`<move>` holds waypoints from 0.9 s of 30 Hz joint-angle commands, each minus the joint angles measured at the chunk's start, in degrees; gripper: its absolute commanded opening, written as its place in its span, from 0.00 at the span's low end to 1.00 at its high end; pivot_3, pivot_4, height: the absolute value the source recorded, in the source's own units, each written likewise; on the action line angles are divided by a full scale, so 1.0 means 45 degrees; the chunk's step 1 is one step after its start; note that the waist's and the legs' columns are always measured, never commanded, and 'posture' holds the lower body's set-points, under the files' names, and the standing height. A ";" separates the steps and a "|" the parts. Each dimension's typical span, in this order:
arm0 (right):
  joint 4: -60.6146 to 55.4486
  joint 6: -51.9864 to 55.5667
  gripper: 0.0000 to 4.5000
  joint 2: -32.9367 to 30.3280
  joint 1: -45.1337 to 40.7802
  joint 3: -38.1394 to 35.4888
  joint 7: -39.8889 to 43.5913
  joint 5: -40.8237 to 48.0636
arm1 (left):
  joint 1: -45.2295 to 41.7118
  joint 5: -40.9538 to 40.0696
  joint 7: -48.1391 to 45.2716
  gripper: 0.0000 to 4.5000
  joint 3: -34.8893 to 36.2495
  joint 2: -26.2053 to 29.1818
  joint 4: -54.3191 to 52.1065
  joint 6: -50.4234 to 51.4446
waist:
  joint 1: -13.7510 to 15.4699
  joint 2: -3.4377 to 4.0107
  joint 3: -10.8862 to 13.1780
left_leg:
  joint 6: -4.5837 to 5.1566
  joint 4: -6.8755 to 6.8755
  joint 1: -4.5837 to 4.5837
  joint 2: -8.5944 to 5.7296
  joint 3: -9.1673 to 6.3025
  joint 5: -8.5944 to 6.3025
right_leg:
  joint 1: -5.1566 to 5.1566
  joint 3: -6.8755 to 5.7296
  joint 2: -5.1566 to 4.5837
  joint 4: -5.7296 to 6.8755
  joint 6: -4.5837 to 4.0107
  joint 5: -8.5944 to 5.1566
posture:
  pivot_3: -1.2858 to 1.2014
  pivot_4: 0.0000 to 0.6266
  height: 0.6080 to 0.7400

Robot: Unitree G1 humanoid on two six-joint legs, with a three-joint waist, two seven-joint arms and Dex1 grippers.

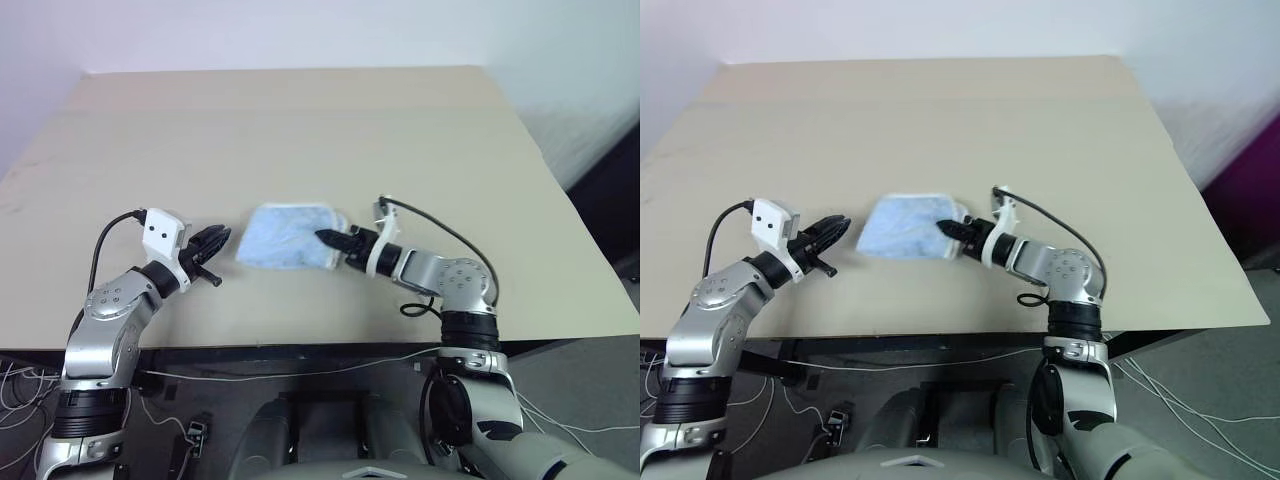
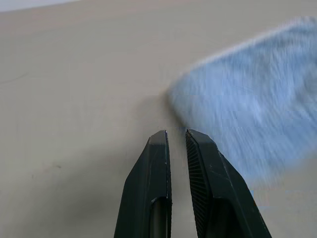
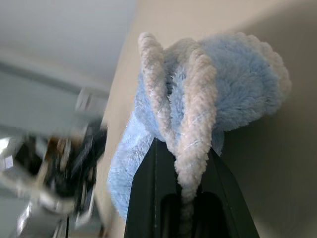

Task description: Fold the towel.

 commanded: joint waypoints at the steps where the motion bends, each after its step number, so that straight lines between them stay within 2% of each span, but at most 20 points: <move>1: -0.1345 -0.0293 0.01 -0.0799 0.0023 -0.1874 -0.1122 0.1130 | -0.0293 -0.0026 -0.0090 0.13 -0.0049 -0.0009 -0.0201 -0.0051 | 0.0098 0.0001 0.0000 | 0.0000 0.0002 0.0000 -0.0002 0.0002 0.0000 | 0.0000 0.0001 -0.0001 -0.0001 0.0000 0.0000 | 0.52 0.24 1.00; 6: -0.2077 -0.0993 0.01 -0.2425 0.0132 -0.4590 -0.3401 0.2097 | -0.0620 0.0084 -0.0323 0.13 -0.0556 -0.0323 0.0258 -0.0166 | 0.0212 0.0005 0.0003 | 0.0001 0.0004 -0.0002 -0.0006 0.0005 0.0000 | 0.0009 -0.0002 -0.0007 -0.0008 0.0001 0.0000 | 0.52 0.24 1.00; 11: -0.2297 -0.0803 0.01 -0.2953 0.0938 -0.6717 -0.7483 0.2490 | -0.1231 0.0241 -0.0601 0.13 -0.1320 -0.0859 0.0922 -0.0355 | 0.0197 0.0001 0.0001 | 0.0005 0.0010 -0.0001 -0.0003 0.0002 0.0002 | 0.0020 0.0002 -0.0001 -0.0008 0.0001 0.0000 | 0.52 0.24 1.00; 17: -0.3679 -0.0216 0.01 -0.2457 0.2518 -0.7263 -0.9905 0.4391 | -0.1717 0.0431 -0.0893 0.13 -0.1833 -0.1291 0.1520 -0.0624 | 0.0122 0.0022 0.0001 | 0.0009 0.0009 0.0001 0.0022 0.0026 0.0003 | 0.0014 0.0020 0.0025 -0.0001 0.0001 0.0000 | 0.52 0.24 1.00; 23: -0.4109 -0.1014 0.01 -0.2607 0.3144 -0.6859 -1.0938 0.5721 | -0.1893 0.0565 -0.1080 0.13 -0.2071 -0.1521 0.1857 -0.0805 | 0.0146 0.0021 0.0001 | 0.0011 0.0023 0.0003 0.0021 0.0026 0.0003 | 0.0025 0.0012 0.0049 0.0002 0.0003 -0.0001 | 0.52 0.24 1.00; 24: -0.4137 -0.1153 0.10 -0.2657 0.3234 -0.6765 -1.1009 0.5906 | -0.1932 0.0584 -0.1122 0.13 -0.2099 -0.1555 0.1912 -0.0835 | 0.0156 0.0022 0.0001 | 0.0012 0.0025 0.0002 0.0021 0.0026 0.0003 | 0.0026 0.0012 0.0049 0.0002 0.0004 -0.0001 | 0.52 0.24 1.00; 26: -0.4175 -0.1488 0.17 -0.2720 0.3386 -0.6642 -1.1062 0.6312 | -0.1963 0.0625 -0.1161 0.13 -0.2138 -0.1628 0.1964 -0.0883 | 0.0186 0.0021 0.0001 | 0.0012 0.0033 0.0003 0.0020 0.0025 0.0002 | 0.0036 0.0008 0.0048 -0.0001 0.0004 -0.0001 | 0.52 0.24 1.00; 27: -0.4191 -0.1668 0.24 -0.2756 0.3466 -0.6564 -1.1118 0.6534 | -0.1972 0.0644 -0.1173 0.13 -0.2134 -0.1662 0.1987 -0.0904 | 0.0184 0.0021 0.0002 | 0.0014 0.0037 0.0003 0.0019 0.0024 0.0001 | 0.0040 0.0006 0.0048 -0.0003 0.0004 -0.0001 | 0.52 0.24 1.00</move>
